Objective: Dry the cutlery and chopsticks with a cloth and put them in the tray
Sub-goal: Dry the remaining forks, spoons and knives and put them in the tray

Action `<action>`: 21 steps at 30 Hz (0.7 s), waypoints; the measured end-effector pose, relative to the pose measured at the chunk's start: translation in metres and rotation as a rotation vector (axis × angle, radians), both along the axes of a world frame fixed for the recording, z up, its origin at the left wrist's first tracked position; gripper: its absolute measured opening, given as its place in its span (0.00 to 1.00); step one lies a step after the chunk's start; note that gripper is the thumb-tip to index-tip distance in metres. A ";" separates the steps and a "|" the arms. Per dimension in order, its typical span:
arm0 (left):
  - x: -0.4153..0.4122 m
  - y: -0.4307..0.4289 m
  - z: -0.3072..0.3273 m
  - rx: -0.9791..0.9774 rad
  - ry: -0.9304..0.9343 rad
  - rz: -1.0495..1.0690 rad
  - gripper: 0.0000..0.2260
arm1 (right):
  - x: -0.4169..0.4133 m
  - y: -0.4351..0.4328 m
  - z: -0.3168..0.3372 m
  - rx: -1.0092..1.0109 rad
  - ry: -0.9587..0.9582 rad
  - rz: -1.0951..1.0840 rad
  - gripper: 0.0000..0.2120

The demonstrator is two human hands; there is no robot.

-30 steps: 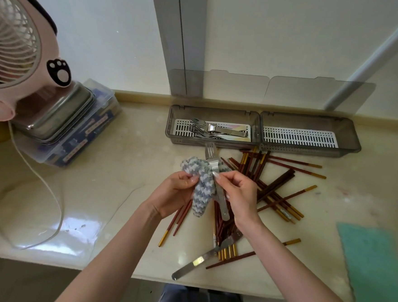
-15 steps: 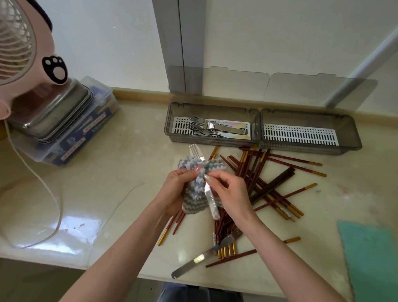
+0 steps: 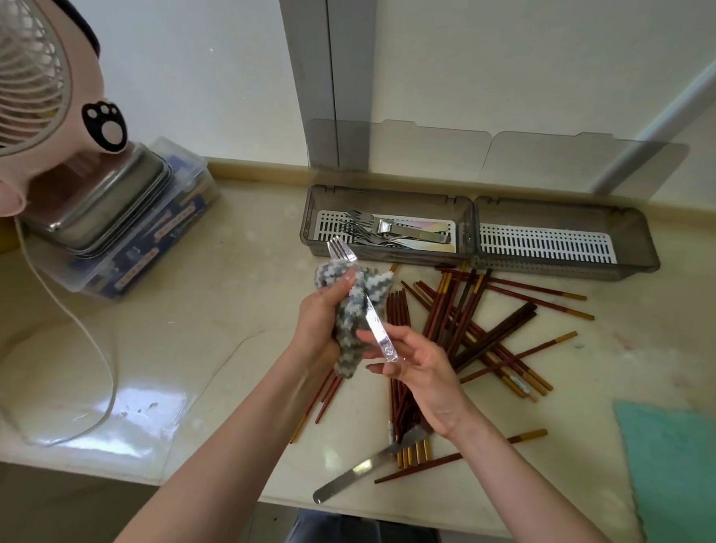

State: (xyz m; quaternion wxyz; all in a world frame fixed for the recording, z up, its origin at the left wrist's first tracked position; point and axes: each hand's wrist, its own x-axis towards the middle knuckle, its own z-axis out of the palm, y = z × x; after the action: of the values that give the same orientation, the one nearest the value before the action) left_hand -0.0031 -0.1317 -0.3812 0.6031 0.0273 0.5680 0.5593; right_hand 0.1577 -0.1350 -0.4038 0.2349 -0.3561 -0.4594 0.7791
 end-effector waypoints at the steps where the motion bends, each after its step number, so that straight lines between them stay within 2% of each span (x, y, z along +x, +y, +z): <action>1: 0.001 0.000 0.001 0.008 0.014 -0.010 0.19 | 0.000 -0.001 0.000 -0.011 -0.005 -0.029 0.25; 4: 0.006 0.000 0.002 0.013 0.041 -0.014 0.08 | -0.001 -0.003 -0.003 -0.051 -0.019 -0.122 0.21; 7: 0.013 -0.003 0.003 0.027 0.052 -0.028 0.07 | -0.004 -0.001 -0.004 -0.086 -0.006 -0.200 0.22; 10: 0.021 -0.007 0.006 0.047 0.007 -0.068 0.05 | -0.011 0.004 0.000 -0.112 -0.015 -0.237 0.32; 12: 0.026 -0.010 0.008 0.060 -0.001 -0.111 0.05 | -0.017 0.008 0.005 -0.103 -0.051 -0.287 0.35; 17: 0.027 -0.013 0.009 0.077 0.043 -0.209 0.05 | -0.023 0.014 0.006 -0.153 -0.124 -0.396 0.28; 21: 0.017 -0.015 0.010 0.012 0.214 -0.258 0.04 | -0.018 0.027 0.013 -0.133 -0.157 -0.351 0.32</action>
State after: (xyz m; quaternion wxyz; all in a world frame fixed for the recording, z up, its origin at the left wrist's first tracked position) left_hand 0.0144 -0.1464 -0.3708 0.6058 0.1631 0.6175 0.4744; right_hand 0.1398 -0.1085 -0.3903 0.3066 -0.5049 -0.3549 0.7247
